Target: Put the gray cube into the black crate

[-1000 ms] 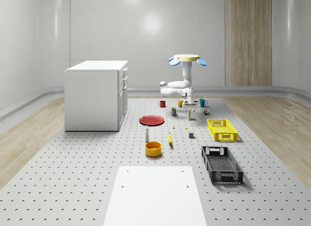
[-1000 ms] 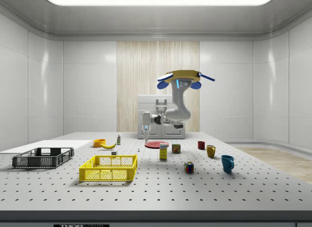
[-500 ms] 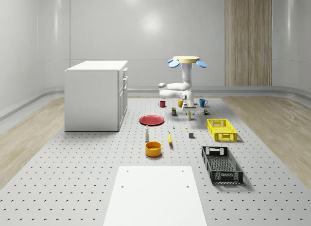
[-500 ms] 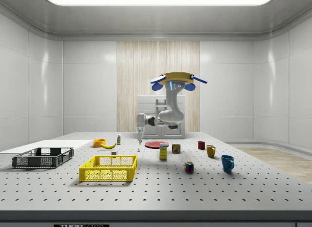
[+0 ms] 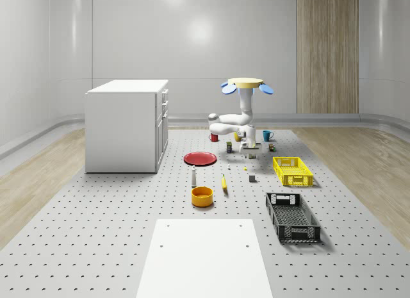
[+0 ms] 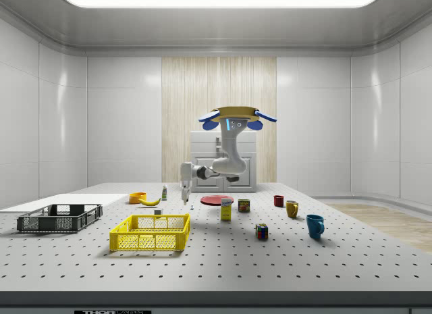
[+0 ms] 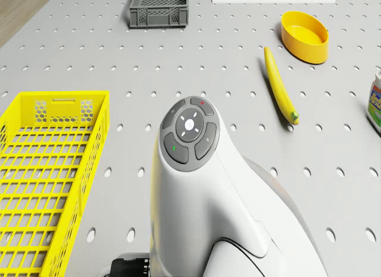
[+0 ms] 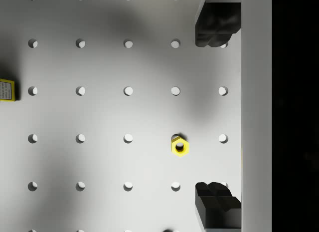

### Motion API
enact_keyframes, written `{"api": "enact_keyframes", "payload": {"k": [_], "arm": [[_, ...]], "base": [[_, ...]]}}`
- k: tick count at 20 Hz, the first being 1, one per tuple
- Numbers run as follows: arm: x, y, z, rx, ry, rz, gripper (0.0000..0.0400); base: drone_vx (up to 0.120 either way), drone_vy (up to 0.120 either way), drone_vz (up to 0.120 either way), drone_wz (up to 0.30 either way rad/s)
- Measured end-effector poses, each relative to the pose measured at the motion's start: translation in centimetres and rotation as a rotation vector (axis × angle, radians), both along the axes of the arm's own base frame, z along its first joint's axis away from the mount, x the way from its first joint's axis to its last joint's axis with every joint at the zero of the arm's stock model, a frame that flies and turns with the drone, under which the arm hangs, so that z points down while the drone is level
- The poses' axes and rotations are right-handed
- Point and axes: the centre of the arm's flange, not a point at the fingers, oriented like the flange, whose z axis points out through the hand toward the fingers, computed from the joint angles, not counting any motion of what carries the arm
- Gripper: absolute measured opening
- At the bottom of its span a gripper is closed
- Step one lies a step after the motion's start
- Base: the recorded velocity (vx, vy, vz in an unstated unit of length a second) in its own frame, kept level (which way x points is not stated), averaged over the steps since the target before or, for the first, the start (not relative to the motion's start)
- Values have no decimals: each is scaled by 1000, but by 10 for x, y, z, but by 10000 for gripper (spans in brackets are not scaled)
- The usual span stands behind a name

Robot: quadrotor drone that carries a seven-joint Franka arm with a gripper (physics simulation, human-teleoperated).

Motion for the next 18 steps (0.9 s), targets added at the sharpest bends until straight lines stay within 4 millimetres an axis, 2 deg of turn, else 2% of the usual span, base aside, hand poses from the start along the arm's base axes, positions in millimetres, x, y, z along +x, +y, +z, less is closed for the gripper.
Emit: {"api": "enact_keyframes", "payload": {"k": [2, 6, 8, 18], "arm": [[0, 0, 0, 0, 0, 0, 400], [0, 0, 0, 0, 0, 0, 400], [0, 0, 0, 0, 0, 0, 400], [0, 0, 0, 0, 0, 0, 400]], "base": [[120, -80, 0, 0], [120, 0, 0, 0], [120, 80, 0, 0], [120, 0, 0, 0]]}}
